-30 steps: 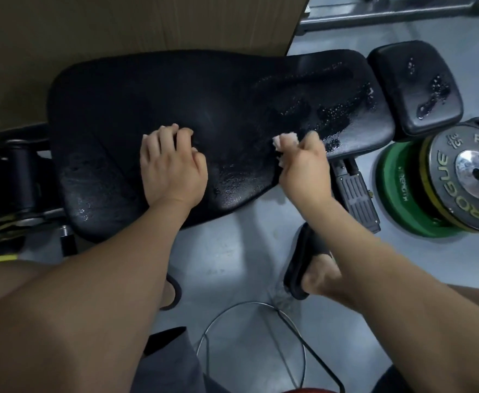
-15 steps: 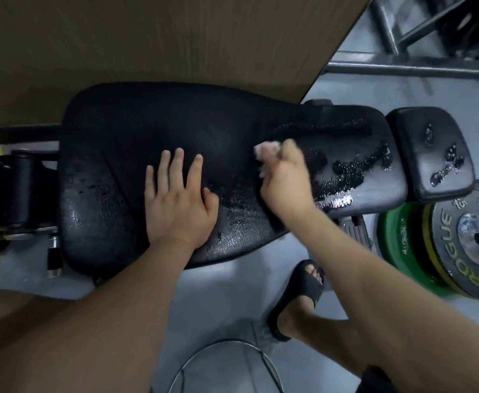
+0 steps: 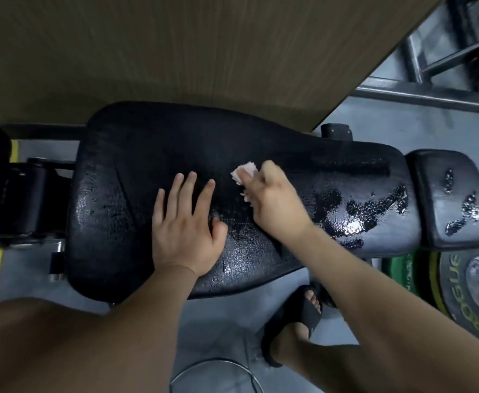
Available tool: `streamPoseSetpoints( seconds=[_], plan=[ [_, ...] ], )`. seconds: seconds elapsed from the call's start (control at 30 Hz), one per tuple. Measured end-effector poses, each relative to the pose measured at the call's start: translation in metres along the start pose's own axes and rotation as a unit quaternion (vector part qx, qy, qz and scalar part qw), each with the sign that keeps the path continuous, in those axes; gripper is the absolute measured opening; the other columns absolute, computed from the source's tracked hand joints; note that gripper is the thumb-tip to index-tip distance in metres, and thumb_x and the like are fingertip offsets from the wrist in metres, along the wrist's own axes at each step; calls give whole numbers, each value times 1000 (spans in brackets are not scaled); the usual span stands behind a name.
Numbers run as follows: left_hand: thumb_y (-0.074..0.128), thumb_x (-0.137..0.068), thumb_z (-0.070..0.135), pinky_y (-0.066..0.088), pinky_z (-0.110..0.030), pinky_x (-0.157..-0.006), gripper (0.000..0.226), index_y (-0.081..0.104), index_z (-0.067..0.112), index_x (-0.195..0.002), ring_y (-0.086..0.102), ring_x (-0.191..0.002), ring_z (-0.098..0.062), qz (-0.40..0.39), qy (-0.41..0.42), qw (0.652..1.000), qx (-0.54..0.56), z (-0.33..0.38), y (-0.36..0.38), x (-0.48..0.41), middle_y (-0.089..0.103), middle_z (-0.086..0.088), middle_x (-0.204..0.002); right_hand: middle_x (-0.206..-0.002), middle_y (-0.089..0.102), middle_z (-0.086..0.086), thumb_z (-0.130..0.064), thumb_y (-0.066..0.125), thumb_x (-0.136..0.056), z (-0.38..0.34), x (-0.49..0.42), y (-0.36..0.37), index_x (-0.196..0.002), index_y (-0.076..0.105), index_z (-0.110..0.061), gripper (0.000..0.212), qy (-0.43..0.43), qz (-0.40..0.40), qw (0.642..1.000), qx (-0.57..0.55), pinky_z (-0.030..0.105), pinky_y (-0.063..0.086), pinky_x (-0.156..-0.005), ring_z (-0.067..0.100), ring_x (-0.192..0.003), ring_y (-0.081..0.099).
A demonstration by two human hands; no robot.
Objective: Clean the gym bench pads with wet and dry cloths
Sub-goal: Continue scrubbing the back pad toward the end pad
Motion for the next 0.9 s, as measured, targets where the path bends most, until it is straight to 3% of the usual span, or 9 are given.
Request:
streamPoseSetpoints(
  seconds=[0.03, 0.13, 0.2, 0.27, 0.4, 0.6, 0.67, 0.8, 0.9],
  plan=[
    [41, -86, 43, 11, -50, -126, 69, 39, 27, -154, 16, -156, -24, -3, -2, 1000, 2, 0, -1, 0, 29, -6, -164, -99, 49, 17, 1, 56, -84, 13, -2, -5, -130, 62, -11, 48, 19, 3, 1000, -2, 38, 49, -76, 37, -88, 54],
    [41, -86, 44, 12, -51, -126, 69, 41, 27, -153, 18, -155, -24, -10, -8, 1000, 3, 0, -2, -1, 31, -5, -163, -120, 49, 23, -1, 54, -89, 60, -12, -16, -135, 60, -16, 49, 213, 45, 976, 28, 36, 42, -87, 38, -106, 52],
    [43, -86, 43, 12, -51, -126, 68, 43, 27, -152, 20, -155, -24, -10, -10, 1000, 6, 0, -1, -2, 32, -6, -163, -121, 53, 18, -4, 53, -91, 56, -22, -11, -127, 62, -12, 38, 265, 73, 961, 23, 36, 41, -86, 32, -106, 53],
    [44, -84, 43, 12, -50, -125, 69, 44, 27, -151, 21, -154, -25, -10, -11, 1000, 8, 0, -1, -3, 34, -6, -162, -109, 60, 6, -12, 49, -99, 20, -34, -3, -111, 63, -9, 19, 210, 114, 970, -40, 33, 45, -78, 20, -94, 57],
    [44, -83, 43, 12, -50, -125, 69, 45, 27, -150, 22, -154, -25, -16, -13, 1000, 10, 0, -3, -3, 35, -6, -161, -98, 50, 15, 3, 58, -84, -3, -36, 1, -126, 65, -7, 43, 7, 20, 1000, -1, 34, 46, -71, 33, -90, 53],
    [47, -82, 43, 12, -50, -125, 70, 46, 27, -150, 23, -154, -25, -20, -16, 1000, 16, 0, -3, -5, 37, -6, -161, -111, 51, 19, 1, 56, -83, 51, -59, -11, -124, 64, -4, 42, 229, 97, 968, 37, 43, 54, -83, 39, -97, 55],
    [48, -80, 42, 14, -51, -125, 71, 47, 27, -149, 24, -153, -25, -17, -17, 1000, 18, 0, -3, -6, 38, -6, -160, -116, 51, 20, 1, 56, -83, 21, -76, -2, -124, 63, -6, 42, 210, 64, 976, -2, 39, 49, -88, 39, -104, 53],
    [50, -78, 41, 16, -51, -124, 71, 49, 27, -148, 27, -152, -25, -15, -17, 1000, 18, -1, -4, -5, 40, -6, -158, -102, 48, 15, 5, 60, -78, 16, -85, 2, -128, 64, -9, 52, 30, 23, 999, 36, 38, 48, -74, 37, -92, 51],
    [49, -78, 41, 16, -51, -124, 71, 50, 27, -148, 27, -152, -25, -15, -18, 1000, 18, -1, -4, -6, 40, -6, -159, -98, 49, 16, 3, 59, -81, 61, -84, -13, -127, 68, -13, 49, 93, 56, 991, 73, 41, 51, -70, 37, -89, 52]
  ],
)
Point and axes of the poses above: each hand's wrist, its own x-axis away from the middle knuckle, its own y-axis out of the palm, z = x × y, the point moved 1 cm from there along -x, towards the middle knuckle
